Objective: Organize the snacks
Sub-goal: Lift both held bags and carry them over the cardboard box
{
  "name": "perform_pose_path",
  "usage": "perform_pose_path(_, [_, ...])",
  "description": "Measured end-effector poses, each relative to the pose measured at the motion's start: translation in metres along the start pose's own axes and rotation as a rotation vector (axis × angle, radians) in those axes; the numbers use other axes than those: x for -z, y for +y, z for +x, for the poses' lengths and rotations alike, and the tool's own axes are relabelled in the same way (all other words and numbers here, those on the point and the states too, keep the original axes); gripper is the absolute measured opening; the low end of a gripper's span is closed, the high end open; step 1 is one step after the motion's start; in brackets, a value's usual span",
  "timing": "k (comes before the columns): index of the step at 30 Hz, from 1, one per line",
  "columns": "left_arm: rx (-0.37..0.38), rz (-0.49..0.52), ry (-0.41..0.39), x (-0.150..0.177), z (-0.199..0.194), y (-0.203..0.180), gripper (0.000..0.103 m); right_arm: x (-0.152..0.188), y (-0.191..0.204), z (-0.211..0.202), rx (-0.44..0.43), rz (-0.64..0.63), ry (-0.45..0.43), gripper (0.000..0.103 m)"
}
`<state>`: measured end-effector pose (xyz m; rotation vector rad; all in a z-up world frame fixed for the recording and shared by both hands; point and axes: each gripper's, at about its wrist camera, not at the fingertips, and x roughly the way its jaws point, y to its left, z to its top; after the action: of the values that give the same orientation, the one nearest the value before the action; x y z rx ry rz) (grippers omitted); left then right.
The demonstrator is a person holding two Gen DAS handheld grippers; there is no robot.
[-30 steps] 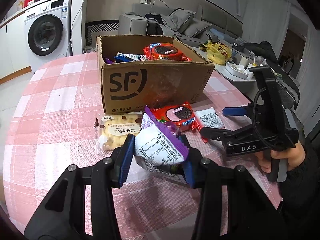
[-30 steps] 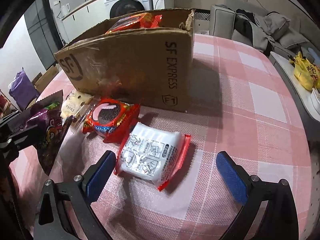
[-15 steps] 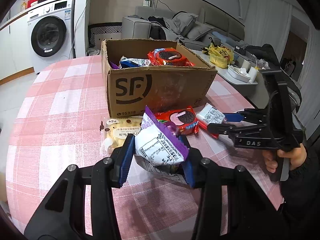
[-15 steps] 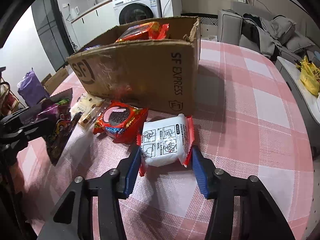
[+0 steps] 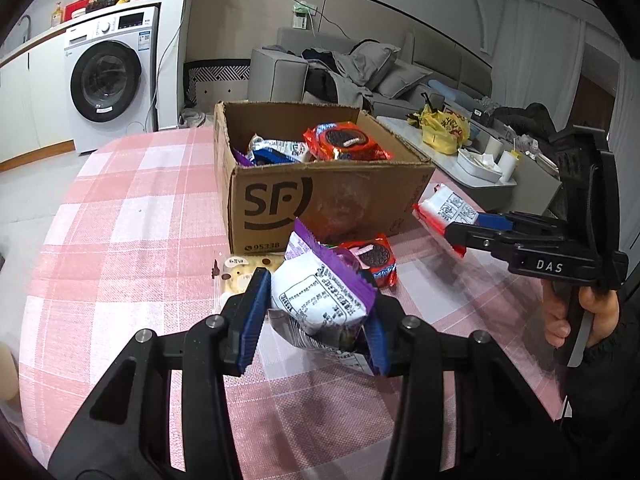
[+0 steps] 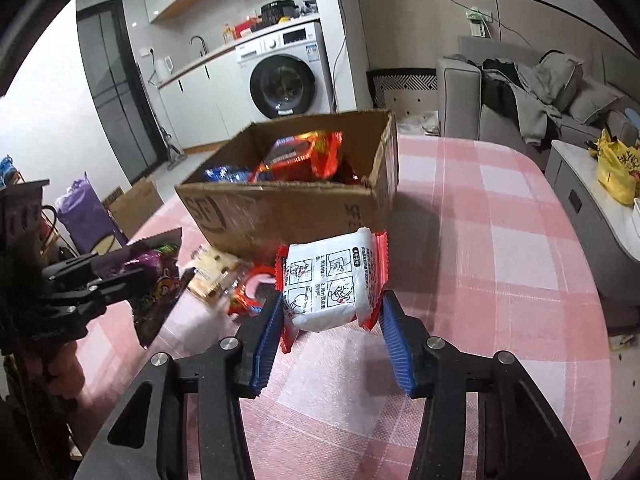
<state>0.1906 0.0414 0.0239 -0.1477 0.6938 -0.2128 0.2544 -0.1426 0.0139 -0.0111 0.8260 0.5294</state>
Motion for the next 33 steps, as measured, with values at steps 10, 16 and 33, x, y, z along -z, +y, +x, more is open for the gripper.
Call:
perform_pose_path(10, [-0.006, -0.016, -0.034, -0.002, -0.018, 0.0, 0.041, -0.006, 0.001, -0.023, -0.011, 0.009, -0.07, 0.049])
perform_pose_path(16, [-0.008, -0.019, -0.059, -0.006, -0.027, -0.002, 0.041, -0.008, 0.001, -0.036, -0.013, 0.021, -0.109, 0.049])
perform_pose_path(33, [-0.029, -0.026, -0.129, -0.039, -0.049, 0.005, 0.041, -0.028, 0.002, -0.059, -0.015, 0.038, -0.17, 0.049])
